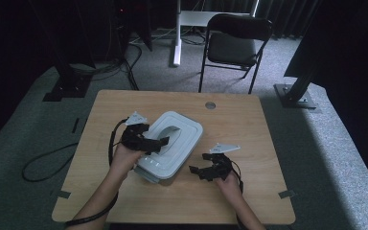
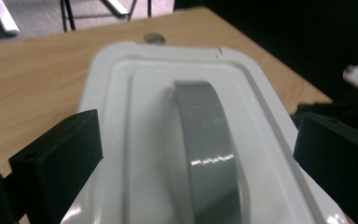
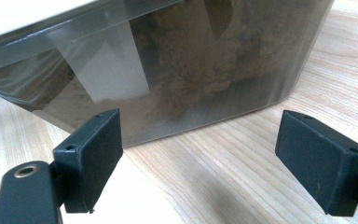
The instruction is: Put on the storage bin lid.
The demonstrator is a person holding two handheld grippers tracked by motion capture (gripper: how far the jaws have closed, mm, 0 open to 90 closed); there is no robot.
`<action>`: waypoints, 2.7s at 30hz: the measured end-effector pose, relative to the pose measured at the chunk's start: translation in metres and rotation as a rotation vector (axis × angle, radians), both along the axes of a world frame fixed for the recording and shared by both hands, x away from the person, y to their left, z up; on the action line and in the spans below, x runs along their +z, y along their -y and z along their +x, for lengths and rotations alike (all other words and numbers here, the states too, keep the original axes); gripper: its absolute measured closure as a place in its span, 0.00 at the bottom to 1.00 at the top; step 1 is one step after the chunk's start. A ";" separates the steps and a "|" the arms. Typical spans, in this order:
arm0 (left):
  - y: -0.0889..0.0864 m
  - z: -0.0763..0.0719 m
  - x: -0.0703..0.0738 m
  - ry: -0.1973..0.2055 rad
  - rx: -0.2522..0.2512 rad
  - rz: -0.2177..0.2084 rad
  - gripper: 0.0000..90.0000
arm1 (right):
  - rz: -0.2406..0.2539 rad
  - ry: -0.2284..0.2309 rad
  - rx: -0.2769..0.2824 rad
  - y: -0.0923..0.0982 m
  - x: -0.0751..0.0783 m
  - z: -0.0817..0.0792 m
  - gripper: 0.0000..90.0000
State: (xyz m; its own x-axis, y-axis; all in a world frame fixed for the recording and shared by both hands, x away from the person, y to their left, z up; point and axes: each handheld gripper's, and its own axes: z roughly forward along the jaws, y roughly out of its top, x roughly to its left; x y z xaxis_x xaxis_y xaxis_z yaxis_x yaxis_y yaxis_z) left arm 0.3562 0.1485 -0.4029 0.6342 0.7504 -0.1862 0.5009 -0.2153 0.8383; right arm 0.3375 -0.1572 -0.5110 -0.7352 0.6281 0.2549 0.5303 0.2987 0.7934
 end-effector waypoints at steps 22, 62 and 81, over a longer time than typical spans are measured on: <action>-0.094 0.027 -0.015 0.063 0.220 0.090 0.04 | -0.014 -0.009 -0.001 0.002 -0.005 -0.004 0.16; -0.047 0.006 -0.098 -0.096 0.068 0.138 0.04 | -0.035 -0.010 -0.026 0.016 -0.003 -0.003 0.16; -0.020 -0.009 -0.102 -0.067 0.017 0.133 0.04 | -0.059 0.002 -0.110 0.049 -0.007 -0.003 0.16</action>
